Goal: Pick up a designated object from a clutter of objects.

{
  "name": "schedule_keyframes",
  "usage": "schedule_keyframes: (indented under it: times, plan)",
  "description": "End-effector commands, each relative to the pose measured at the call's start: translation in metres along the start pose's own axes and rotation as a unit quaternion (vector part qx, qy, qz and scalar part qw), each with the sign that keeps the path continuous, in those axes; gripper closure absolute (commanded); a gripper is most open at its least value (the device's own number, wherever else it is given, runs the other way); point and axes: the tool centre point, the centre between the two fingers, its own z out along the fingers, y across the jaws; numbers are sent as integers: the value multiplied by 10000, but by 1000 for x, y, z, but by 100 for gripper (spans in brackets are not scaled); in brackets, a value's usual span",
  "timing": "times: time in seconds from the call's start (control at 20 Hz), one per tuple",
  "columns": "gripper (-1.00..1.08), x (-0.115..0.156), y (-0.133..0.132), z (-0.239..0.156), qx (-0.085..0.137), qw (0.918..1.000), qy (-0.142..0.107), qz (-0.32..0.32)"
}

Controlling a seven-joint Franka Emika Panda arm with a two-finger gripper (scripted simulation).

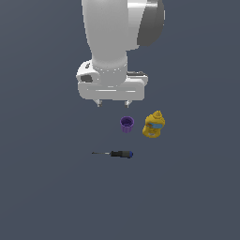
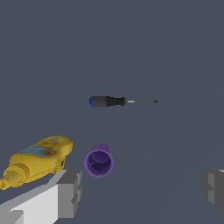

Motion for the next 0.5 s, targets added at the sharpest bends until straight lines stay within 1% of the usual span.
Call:
schedule_keyframes:
  times: [0.0, 0.45]
  plan:
    - [-20, 0, 0, 0, 0, 10000, 0, 0]
    - [-20, 1, 13, -3, -49, 10000, 35, 78]
